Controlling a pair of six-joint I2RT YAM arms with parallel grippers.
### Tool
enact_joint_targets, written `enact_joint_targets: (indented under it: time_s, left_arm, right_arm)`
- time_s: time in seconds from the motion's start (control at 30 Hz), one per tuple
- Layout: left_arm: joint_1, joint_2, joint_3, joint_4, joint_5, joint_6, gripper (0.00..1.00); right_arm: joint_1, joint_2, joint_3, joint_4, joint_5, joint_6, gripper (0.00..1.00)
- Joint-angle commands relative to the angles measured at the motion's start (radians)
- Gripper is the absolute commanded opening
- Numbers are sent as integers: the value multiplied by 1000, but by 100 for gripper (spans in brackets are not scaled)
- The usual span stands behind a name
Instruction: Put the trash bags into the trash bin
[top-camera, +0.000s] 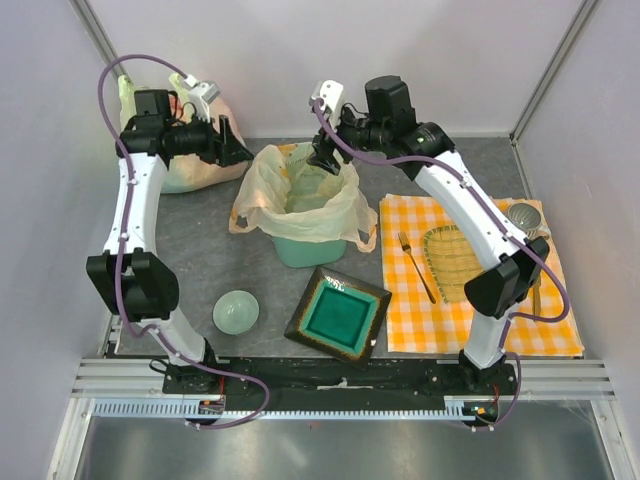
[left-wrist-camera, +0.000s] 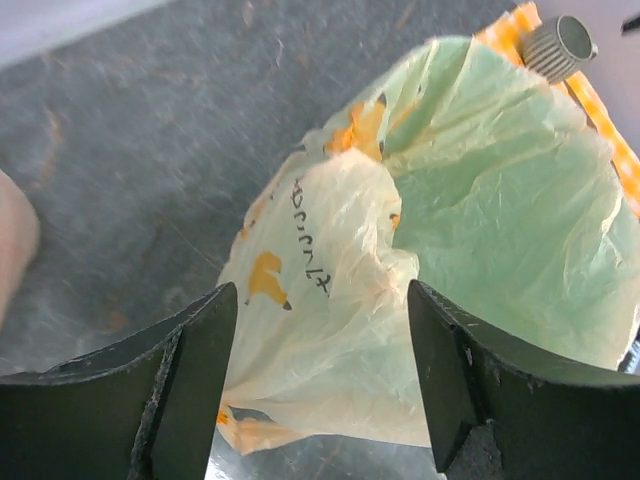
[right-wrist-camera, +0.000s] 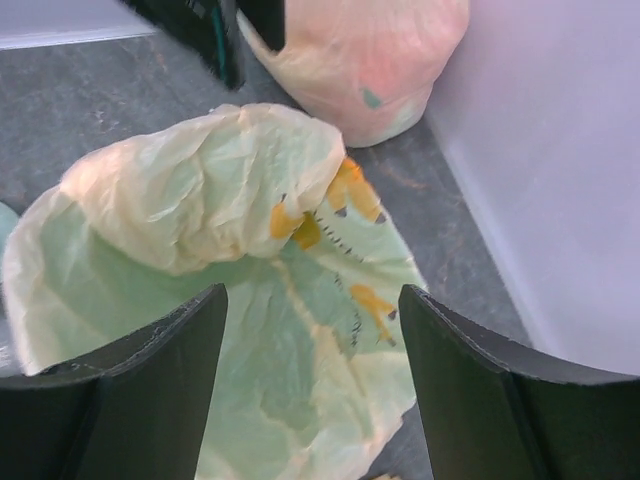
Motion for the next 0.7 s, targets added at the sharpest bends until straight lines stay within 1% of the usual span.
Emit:
enact_joint_targets:
  time_s: [0.0,0.07,0.1,0.2,0.23,0.37,0.47,0.5,0.53,0.57,0.6,0.63,0.67]
  left_arm:
    - [-36,-73,-73,-25,-6,42,75]
    - [-49,-93,-102,-28,-45,32,75]
    - [-59,-100,-113,-28,-54,28,75]
    - [-69,-123,-142,-28,-89,27,77]
    - [-99,-128,-145,-26,-102,27,77]
    - [-113,-136,-153,-26,-132,19,77]
    - [-129,-126,-154,-31,-158,28,74]
    - [-139,-120,-156,-35,-171,30,72]
    - [-144,-116,-156,-42,-181,31,69]
    - [-144,-111,-159,-51,-197,36,66]
    - [-145,-110,-159,-66,-207,38,63]
    - [-147,-103,-163,-75,-232,42,57]
    - [-147,-103,-168,-83,-244,45,53]
  right_arm:
    - [5,81,64,129,9,-78,77]
    - [5,125,97,139,29,-128,78]
    - [6,171,132,133,44,-182,79]
    - [6,227,150,121,34,-292,81]
    - [5,238,155,121,29,-309,82]
    - [6,296,192,129,14,-348,80]
    - [8,330,212,130,24,-376,73]
    - [8,340,215,129,27,-380,67]
    - [8,342,212,129,33,-383,63]
    - [8,342,200,126,43,-394,56]
    - [8,333,189,121,47,-405,52]
    - [9,325,177,118,53,-414,48]
    - [8,308,146,115,67,-428,41]
